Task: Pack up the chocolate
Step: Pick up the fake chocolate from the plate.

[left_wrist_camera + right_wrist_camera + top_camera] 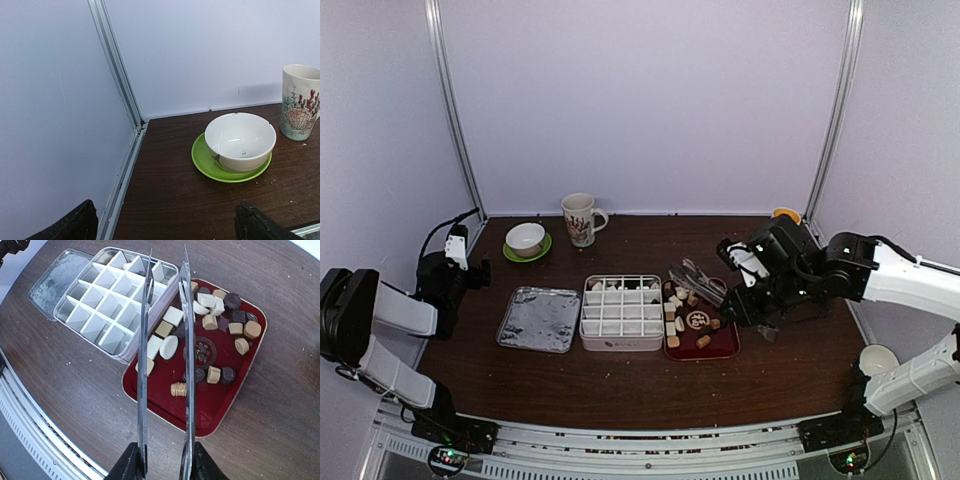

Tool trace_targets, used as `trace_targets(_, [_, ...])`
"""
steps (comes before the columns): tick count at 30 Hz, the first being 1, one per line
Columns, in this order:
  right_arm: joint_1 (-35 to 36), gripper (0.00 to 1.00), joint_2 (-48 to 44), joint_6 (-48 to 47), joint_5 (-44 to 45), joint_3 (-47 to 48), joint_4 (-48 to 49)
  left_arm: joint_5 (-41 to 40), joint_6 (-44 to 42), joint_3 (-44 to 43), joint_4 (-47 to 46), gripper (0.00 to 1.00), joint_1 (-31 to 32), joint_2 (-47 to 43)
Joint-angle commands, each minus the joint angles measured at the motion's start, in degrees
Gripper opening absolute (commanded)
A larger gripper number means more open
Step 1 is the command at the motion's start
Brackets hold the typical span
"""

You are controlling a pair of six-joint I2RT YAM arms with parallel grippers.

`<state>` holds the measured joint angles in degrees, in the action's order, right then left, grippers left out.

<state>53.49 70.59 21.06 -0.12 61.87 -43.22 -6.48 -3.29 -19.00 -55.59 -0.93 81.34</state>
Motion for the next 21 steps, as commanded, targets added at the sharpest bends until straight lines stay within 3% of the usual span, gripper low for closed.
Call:
trace_targets(1, [-0.8,0.34,-4.6,1.5,2.0,-4.0,-5.8,0.4,0.4,0.3,-2.8,0.98,-0.4,0.3])
trace_targets(13, [-3.3,0.35,-7.9,3.6,-0.2,-6.8,-15.6,0.4,0.4,0.3,-2.9,0.98,-0.4,0.3])
trace_targets(21, [-5.0,0.37,-8.2,4.2,-1.9,-8.1,-17.1,0.4,0.4,0.3,-2.8,0.98,-0.5,0.3])
